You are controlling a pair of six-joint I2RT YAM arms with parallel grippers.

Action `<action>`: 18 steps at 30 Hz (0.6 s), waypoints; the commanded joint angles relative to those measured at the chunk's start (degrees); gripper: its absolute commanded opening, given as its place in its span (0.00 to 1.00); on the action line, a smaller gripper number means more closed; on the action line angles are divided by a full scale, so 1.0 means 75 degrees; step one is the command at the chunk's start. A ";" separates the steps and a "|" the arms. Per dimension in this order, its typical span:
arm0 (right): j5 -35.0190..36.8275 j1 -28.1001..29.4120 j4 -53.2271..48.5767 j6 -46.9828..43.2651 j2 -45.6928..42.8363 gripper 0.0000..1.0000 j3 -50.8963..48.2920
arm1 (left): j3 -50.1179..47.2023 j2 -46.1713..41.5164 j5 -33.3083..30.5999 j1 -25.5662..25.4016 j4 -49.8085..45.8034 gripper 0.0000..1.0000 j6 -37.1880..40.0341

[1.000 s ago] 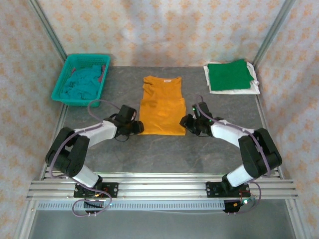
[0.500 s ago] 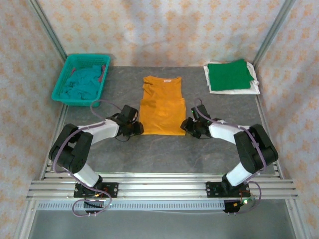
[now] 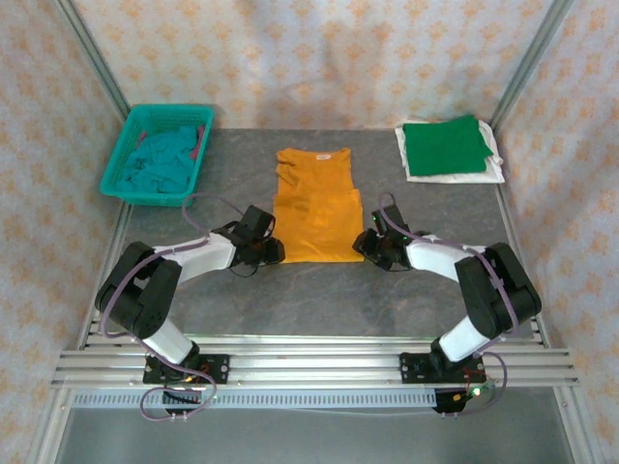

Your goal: Fold and stack the t-shirts

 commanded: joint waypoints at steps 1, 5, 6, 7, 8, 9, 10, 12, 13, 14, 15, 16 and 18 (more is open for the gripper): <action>0.0259 -0.0151 -0.0139 -0.0001 -0.0272 0.43 -0.0133 | -0.0133 -0.0020 -0.0467 0.0019 -0.0156 0.28 -0.0066; -0.0228 -0.0172 -0.0035 -0.0207 -0.0027 0.44 0.0011 | -0.0122 0.0140 -0.0465 0.0014 -0.0091 0.13 -0.0078; -0.0370 -0.0157 0.0024 -0.0256 0.0062 0.44 0.0054 | -0.0128 0.0160 -0.0485 0.0024 -0.0080 0.13 -0.0082; -0.0484 -0.0134 0.0095 -0.0272 0.0143 0.44 0.0068 | -0.0122 0.0167 -0.0501 0.0019 -0.0087 0.12 -0.0078; -0.0597 -0.0120 0.0144 -0.0263 0.0196 0.44 0.0080 | -0.0130 0.0175 -0.0503 0.0021 -0.0080 0.11 -0.0078; -0.0690 -0.0081 0.0209 -0.0250 0.0238 0.44 0.0098 | -0.0139 0.0180 -0.0492 0.0018 -0.0069 0.10 -0.0084; -0.0813 -0.0023 0.0298 -0.0217 0.0250 0.43 0.0075 | -0.0128 0.0171 -0.0480 0.0018 -0.0068 0.09 -0.0100; -0.0924 0.0125 0.0402 -0.0190 0.0260 0.42 0.0036 | -0.0156 0.0135 -0.0456 0.0018 -0.0016 0.08 -0.0113; -0.1009 0.0161 0.0421 -0.0158 0.0280 0.40 0.0025 | -0.0176 0.0104 -0.0482 0.0024 -0.0028 0.05 -0.0125; -0.1081 0.0194 0.0483 -0.0123 0.0256 0.39 -0.0017 | -0.0181 0.0081 -0.0519 0.0018 -0.0045 0.04 -0.0125; -0.1107 0.0228 0.0531 -0.0078 0.0226 0.38 -0.0063 | -0.0208 0.0054 -0.0532 0.0020 -0.0045 0.04 -0.0125; -0.1101 0.0261 0.0552 -0.0039 0.0179 0.37 -0.0098 | -0.0226 0.0028 -0.0555 0.0018 -0.0065 0.03 -0.0125; -0.1130 0.0322 0.0487 0.0001 0.0070 0.36 -0.0115 | -0.0246 -0.0029 -0.0597 0.0018 -0.0116 0.03 -0.0136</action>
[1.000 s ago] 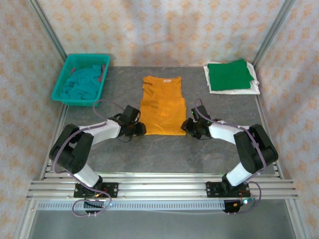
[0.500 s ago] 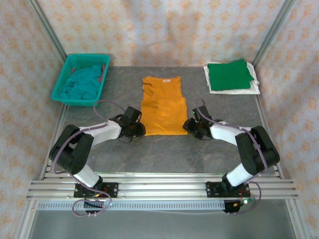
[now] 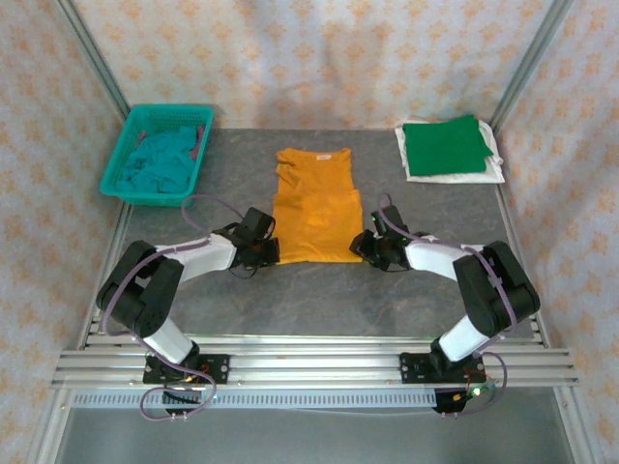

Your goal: Fold and stack the t-shirts

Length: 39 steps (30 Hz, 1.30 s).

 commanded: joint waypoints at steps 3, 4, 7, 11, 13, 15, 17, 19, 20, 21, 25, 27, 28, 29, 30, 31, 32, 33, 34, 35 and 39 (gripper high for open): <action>-0.0287 0.0192 0.0120 0.0103 -0.0232 0.29 -0.0171 | -0.0210 -0.0214 -0.0381 0.0018 -0.0118 0.00 -0.0014; -0.0213 0.0188 0.0039 0.0058 -0.0254 0.25 -0.0166 | -0.0235 -0.0232 -0.0393 0.0018 -0.0095 0.00 -0.0014; 0.0091 0.0197 -0.0325 -0.0067 -0.0286 0.15 -0.0055 | -0.0339 -0.0285 -0.0504 0.0061 -0.0065 0.00 -0.0058; 0.0281 0.0183 -0.0547 -0.0079 -0.0408 0.01 -0.0008 | -0.0495 -0.0582 -0.0660 0.0169 -0.0193 0.00 -0.0131; 0.0299 0.0172 -0.0576 -0.0044 -0.0525 0.00 -0.0012 | -0.0607 -0.0838 -0.0640 0.0205 -0.0229 0.00 -0.0062; 0.0298 0.0179 -0.0665 -0.0032 -0.0591 0.00 -0.0035 | -0.0702 -0.1052 -0.0473 0.0206 -0.0257 0.00 0.0178; 0.0118 0.0177 -0.0801 -0.0087 -0.0570 0.00 -0.0084 | -0.0824 -0.1177 -0.0372 0.0212 -0.0454 0.00 0.0343; -0.0124 0.0234 -0.0823 -0.0114 -0.0646 0.00 -0.0330 | -0.0958 -0.1276 -0.0143 0.0175 -0.0787 0.00 0.0478; -0.0200 0.0301 -0.0804 -0.0103 -0.0765 0.00 -0.0530 | -0.1076 -0.1373 -0.0110 0.0111 -0.0963 0.00 0.0478; -0.0227 0.0368 -0.0853 -0.0093 -0.0909 0.00 -0.0713 | -0.1215 -0.1503 -0.0038 0.0021 -0.1065 0.00 0.0478; -0.0060 0.0837 -0.1545 -0.0042 -0.2139 0.00 -0.1342 | -0.1772 -0.2888 -0.0003 -0.0554 -0.1889 0.00 0.0127; 0.0032 0.0918 -0.1947 0.0130 -0.2948 0.00 -0.1480 | -0.1847 -0.3918 -0.0001 -0.0684 -0.2350 0.00 -0.0179; 0.0132 0.0921 -0.2120 0.0236 -0.3470 0.00 -0.1481 | -0.1828 -0.4448 -0.0024 -0.0696 -0.2525 0.00 -0.0321; 0.0319 0.0916 -0.2292 0.0266 -0.3848 0.00 -0.1401 | -0.1737 -0.4885 -0.0106 -0.0696 -0.2649 0.00 -0.0402; 0.0498 0.0911 -0.2398 0.0262 -0.4073 0.00 -0.1273 | -0.1621 -0.5169 -0.0144 -0.0695 -0.2678 0.00 -0.0434; 0.0742 0.0904 -0.2597 0.0212 -0.4194 0.00 -0.1020 | -0.1462 -0.5369 -0.0226 -0.0687 -0.2669 0.00 -0.0453; 0.0927 0.0878 -0.2771 0.0121 -0.4157 0.00 -0.0661 | -0.1211 -0.5423 -0.0354 -0.0676 -0.2656 0.00 -0.0439; 0.1020 0.0836 -0.2861 0.0051 -0.4051 0.00 -0.0382 | -0.0967 -0.5361 -0.0429 -0.0679 -0.2610 0.00 -0.0395; 0.1152 0.0755 -0.2984 -0.0035 -0.3800 0.00 0.0057 | -0.0625 -0.5179 -0.0479 -0.0629 -0.2573 0.00 -0.0271; 0.1277 0.0678 -0.3020 -0.0125 -0.3550 0.00 0.0476 | -0.0239 -0.4910 -0.0563 -0.0509 -0.2604 0.00 -0.0134; 0.1251 0.0186 -0.2819 -0.0558 -0.2448 0.00 0.1801 | 0.1119 -0.3545 -0.0246 0.0228 -0.2397 0.00 0.0257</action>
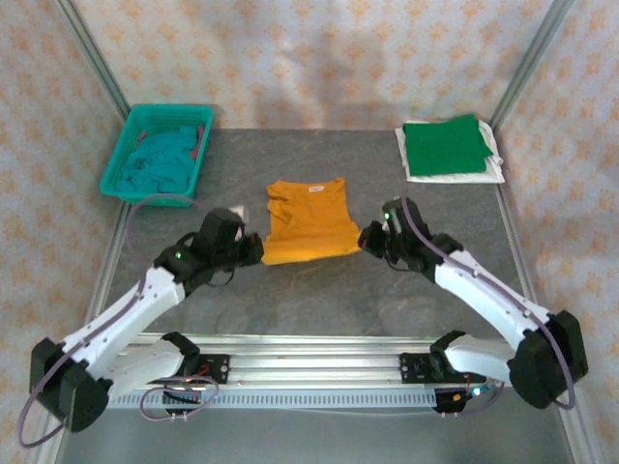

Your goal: Fold and stack the t-shirts

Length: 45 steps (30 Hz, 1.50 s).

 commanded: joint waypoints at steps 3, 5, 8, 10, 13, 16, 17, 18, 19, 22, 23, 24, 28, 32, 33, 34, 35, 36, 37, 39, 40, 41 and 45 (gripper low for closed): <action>0.0553 -0.0680 -0.0017 -0.0700 0.1400 0.00 0.1562 | 0.1662 0.1507 -0.0334 0.0768 0.0034 0.00 0.0925; 0.0426 -0.0859 0.0184 -0.0947 0.2054 0.00 0.2098 | 0.2300 0.2180 -0.0333 0.0998 0.0121 0.00 0.1281; 0.0219 -0.1060 0.0359 -0.1037 0.2974 0.00 0.2808 | 0.3155 0.3225 -0.0171 0.1180 0.0159 0.00 0.1622; 0.0066 -0.1171 0.0380 -0.1029 0.3442 0.00 0.3190 | 0.3705 0.3855 -0.0275 0.1249 -0.0039 0.00 0.1780; 0.0000 -0.1344 0.0361 -0.1045 0.4053 0.00 0.3707 | 0.4325 0.4550 -0.0332 0.1386 -0.0260 0.00 0.1918; -0.0102 -0.1466 0.0072 -0.1128 0.4711 0.00 0.4461 | 0.4621 0.4971 -0.0347 0.1499 -0.0231 0.00 0.1884; -0.0117 -0.1486 0.0065 -0.1144 0.4884 0.00 0.4641 | 0.4691 0.5090 -0.0369 0.1519 -0.0230 0.00 0.1867; -0.0136 -0.1488 0.0041 -0.1129 0.5025 0.00 0.4796 | 0.4753 0.5184 -0.0382 0.1532 -0.0230 0.00 0.1864; -0.0224 -0.1486 -0.0018 -0.1127 0.5189 0.00 0.4998 | 0.4806 0.5279 -0.0419 0.1544 -0.0269 0.00 0.1861; -0.0508 -0.1490 -0.0234 -0.1015 0.5528 0.00 0.5493 | 0.4771 0.5278 -0.0511 0.1633 -0.0376 0.00 0.1763; -0.0570 -0.1488 -0.0228 -0.0953 0.5512 0.00 0.5538 | 0.4695 0.5196 -0.0511 0.1631 -0.0381 0.00 0.1722; -0.0647 -0.1489 -0.0176 -0.0891 0.5463 0.00 0.5514 | 0.4592 0.5067 -0.0472 0.1637 -0.0354 0.00 0.1698; -0.0866 -0.1490 0.0253 -0.0590 0.4678 0.00 0.4705 | 0.3981 0.4425 -0.0177 0.1633 -0.0234 0.00 0.1555; -0.1010 -0.1392 0.0765 -0.0502 0.3489 0.00 0.3276 | 0.2958 0.3465 0.0051 0.1587 -0.0157 0.00 0.1462; -0.1080 -0.1313 0.0833 -0.0565 0.3171 0.00 0.2898 | 0.2664 0.3190 0.0046 0.1571 -0.0218 0.00 0.1479; -0.1165 -0.1218 0.0861 -0.0609 0.2875 0.00 0.2557 | 0.2370 0.2911 0.0050 0.1552 -0.0316 0.00 0.1474; -0.1240 -0.1124 0.0875 -0.0624 0.2629 0.00 0.2221 | 0.2129 0.2653 0.0068 0.1536 -0.0431 0.00 0.1457; -0.1313 -0.0994 0.0900 -0.0619 0.2331 0.00 0.1865 | 0.1876 0.2327 0.0094 0.1506 -0.0593 0.00 0.1433; -0.1359 -0.0853 0.0894 -0.0583 0.2028 0.00 0.1552 | 0.1640 0.1956 0.0120 0.1472 -0.0775 0.00 0.1395; -0.1183 -0.0572 0.0817 -0.0480 0.1398 0.00 0.1119 | 0.1220 0.1164 0.0092 0.1360 -0.0951 0.00 0.1263; -0.1037 -0.0446 0.0816 -0.0391 0.1108 0.00 0.0981 | 0.1060 0.0776 0.0081 0.1321 -0.0984 0.00 0.1191; -0.0936 -0.0388 0.0822 -0.0320 0.0913 0.00 0.0887 | 0.0980 0.0496 0.0086 0.1312 -0.1003 0.00 0.1131; -0.0617 -0.0368 0.0657 -0.0261 0.0890 0.00 0.1160 | 0.1260 0.0351 -0.0041 0.1323 -0.0984 0.00 0.1306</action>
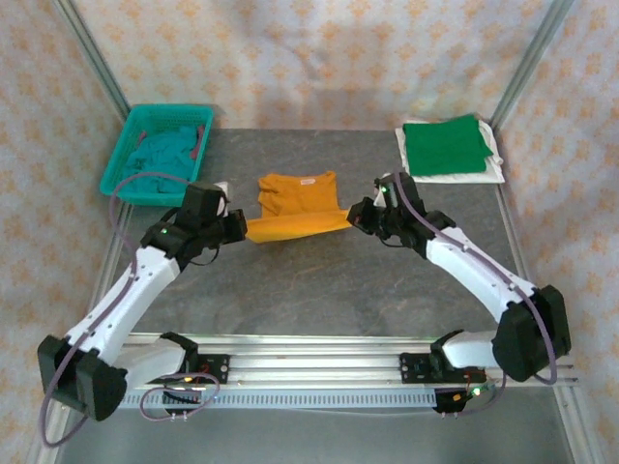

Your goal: Fold and stack the t-shirts

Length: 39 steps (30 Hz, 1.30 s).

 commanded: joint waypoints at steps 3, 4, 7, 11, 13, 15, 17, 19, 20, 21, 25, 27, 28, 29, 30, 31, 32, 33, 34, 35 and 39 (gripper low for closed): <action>0.0722 -0.0052 -0.0277 0.0042 0.0421 0.00 0.0828 | 0.0925 0.0643 -0.0515 0.0110 -0.0366 0.00 0.0311; 0.0794 -0.0073 -0.0305 0.0050 0.0558 0.00 0.1039 | 0.1146 0.0778 -0.0494 0.0166 -0.0332 0.00 0.0385; 0.0842 -0.0217 -0.0351 0.0062 0.1082 0.00 0.1619 | 0.1665 0.1227 -0.0529 0.0352 0.0029 0.00 0.0526; 0.0674 -0.0484 -0.0230 0.0100 0.1956 0.00 0.2235 | 0.2566 0.2393 -0.0445 0.0516 0.0075 0.00 0.0763; 0.0488 -0.0655 -0.0334 0.0120 0.2532 0.00 0.2652 | 0.2909 0.2958 -0.0469 0.0564 0.0089 0.00 0.0867; 0.0393 -0.0791 -0.0352 0.0123 0.3133 0.00 0.3105 | 0.3230 0.3642 -0.0476 0.0657 0.0133 0.00 0.0967; 0.0319 -0.0909 -0.0388 0.0113 0.3761 0.00 0.3662 | 0.3634 0.4302 -0.0489 0.0826 0.0105 0.00 0.0972; 0.0288 -0.1024 -0.0357 0.0151 0.4538 0.00 0.4406 | 0.4111 0.4972 -0.0651 0.0995 0.0111 0.00 0.0982; 0.0139 -0.1106 -0.0364 0.0207 0.5034 0.06 0.4950 | 0.4466 0.5344 -0.0763 0.1069 0.0093 0.00 0.1004; -0.0200 -0.1188 -0.0360 0.0287 0.5564 0.15 0.5602 | 0.4884 0.5770 -0.0948 0.1138 0.0014 0.13 0.1029; -0.0549 -0.1316 -0.1498 0.0243 0.7220 0.54 0.8284 | 0.6483 0.7055 -0.1816 0.1329 -0.0766 0.59 0.0886; -0.0738 -0.1301 -0.1765 0.0107 0.7324 0.52 0.8738 | 0.6314 0.6805 -0.1760 0.1249 -0.0641 0.57 0.0567; -0.0686 -0.1257 -0.1735 -0.0028 0.7140 0.52 0.8524 | 0.5993 0.6534 -0.1749 0.1154 -0.0439 0.58 0.0490; -0.0597 -0.1179 -0.1606 -0.0262 0.6795 0.52 0.8054 | 0.5524 0.6161 -0.1816 0.0975 -0.0204 0.59 0.0467; -0.0544 -0.1078 -0.1426 -0.0511 0.6380 0.50 0.7429 | 0.5082 0.5745 -0.1932 0.0761 -0.0016 0.59 0.0473; -0.0502 -0.0978 -0.1134 -0.0660 0.5955 0.43 0.6782 | 0.4670 0.5485 -0.2015 0.0542 0.0176 0.59 0.0468; -0.0482 -0.0842 -0.0469 -0.0743 0.5416 0.34 0.5724 | 0.4190 0.5229 -0.2006 0.0282 0.0474 0.59 0.0512; -0.0487 -0.0732 0.0302 -0.0705 0.4982 0.27 0.4773 | 0.3708 0.5036 -0.1947 0.0061 0.0812 0.59 0.0537; -0.0553 -0.0665 0.0798 -0.0551 0.4772 0.22 0.4172 | 0.3350 0.4927 -0.1872 -0.0081 0.1122 0.59 0.0493; -0.0856 -0.0600 0.1294 -0.0388 0.4720 0.17 0.3699 | 0.2939 0.4890 -0.1656 -0.0175 0.1538 0.59 0.0420; -0.1372 -0.0603 0.2441 0.0052 0.5273 0.11 0.2799 | 0.2012 0.5332 -0.1363 -0.0251 0.2769 0.58 0.0165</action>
